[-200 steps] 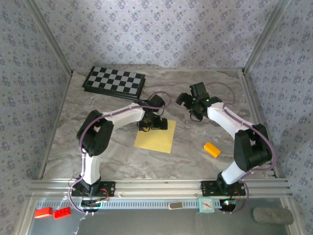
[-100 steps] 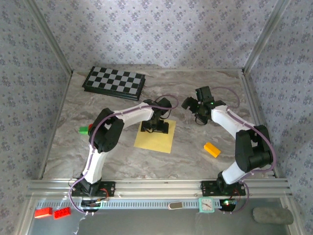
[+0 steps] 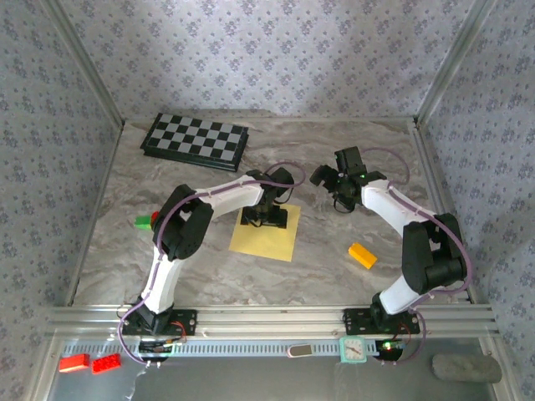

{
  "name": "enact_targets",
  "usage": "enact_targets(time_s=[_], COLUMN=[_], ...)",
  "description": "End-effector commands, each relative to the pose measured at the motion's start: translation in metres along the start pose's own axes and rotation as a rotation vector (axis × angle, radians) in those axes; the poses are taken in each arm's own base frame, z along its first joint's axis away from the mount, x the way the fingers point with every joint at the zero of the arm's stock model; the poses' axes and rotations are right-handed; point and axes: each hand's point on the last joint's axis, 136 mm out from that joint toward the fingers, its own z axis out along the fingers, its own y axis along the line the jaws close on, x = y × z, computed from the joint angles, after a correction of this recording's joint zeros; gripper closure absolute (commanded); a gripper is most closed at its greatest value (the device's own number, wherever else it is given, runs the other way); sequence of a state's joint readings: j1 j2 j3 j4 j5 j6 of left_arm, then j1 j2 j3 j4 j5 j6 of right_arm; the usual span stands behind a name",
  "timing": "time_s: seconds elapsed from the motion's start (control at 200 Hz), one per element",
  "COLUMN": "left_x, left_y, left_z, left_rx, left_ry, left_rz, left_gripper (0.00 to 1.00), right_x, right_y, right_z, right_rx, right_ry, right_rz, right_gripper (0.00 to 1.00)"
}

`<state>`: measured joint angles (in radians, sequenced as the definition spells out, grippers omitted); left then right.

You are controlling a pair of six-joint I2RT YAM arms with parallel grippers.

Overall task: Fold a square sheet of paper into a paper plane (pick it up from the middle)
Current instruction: First fold the square sheet of paper in half at the center of the table.

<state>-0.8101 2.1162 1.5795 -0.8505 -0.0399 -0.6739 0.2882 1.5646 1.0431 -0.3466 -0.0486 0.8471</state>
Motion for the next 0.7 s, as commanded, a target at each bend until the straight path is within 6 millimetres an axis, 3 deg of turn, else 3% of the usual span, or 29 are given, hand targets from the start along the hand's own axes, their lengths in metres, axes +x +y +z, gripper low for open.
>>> enact_targets(time_s=[0.0, 0.475, 0.695], left_x=[0.016, 0.013, 0.003], left_y=[0.012, 0.013, 0.001], left_z=[0.026, 0.019, -0.006], left_rx=[-0.057, -0.057, 0.018], left_ry=[0.071, 0.049, -0.010], left_rz=[-0.006, -0.012, -0.018], left_gripper=[0.11, 0.18, 0.37], right_x=[0.000, -0.001, -0.002], right_y=[-0.002, -0.002, 0.000], right_z=[-0.001, -0.004, -0.006], right_rx=[-0.001, -0.003, -0.011], right_ry=[0.001, -0.007, -0.011], right_rz=[-0.004, 0.003, 0.005], right_gripper=[0.00, 0.00, 0.00])
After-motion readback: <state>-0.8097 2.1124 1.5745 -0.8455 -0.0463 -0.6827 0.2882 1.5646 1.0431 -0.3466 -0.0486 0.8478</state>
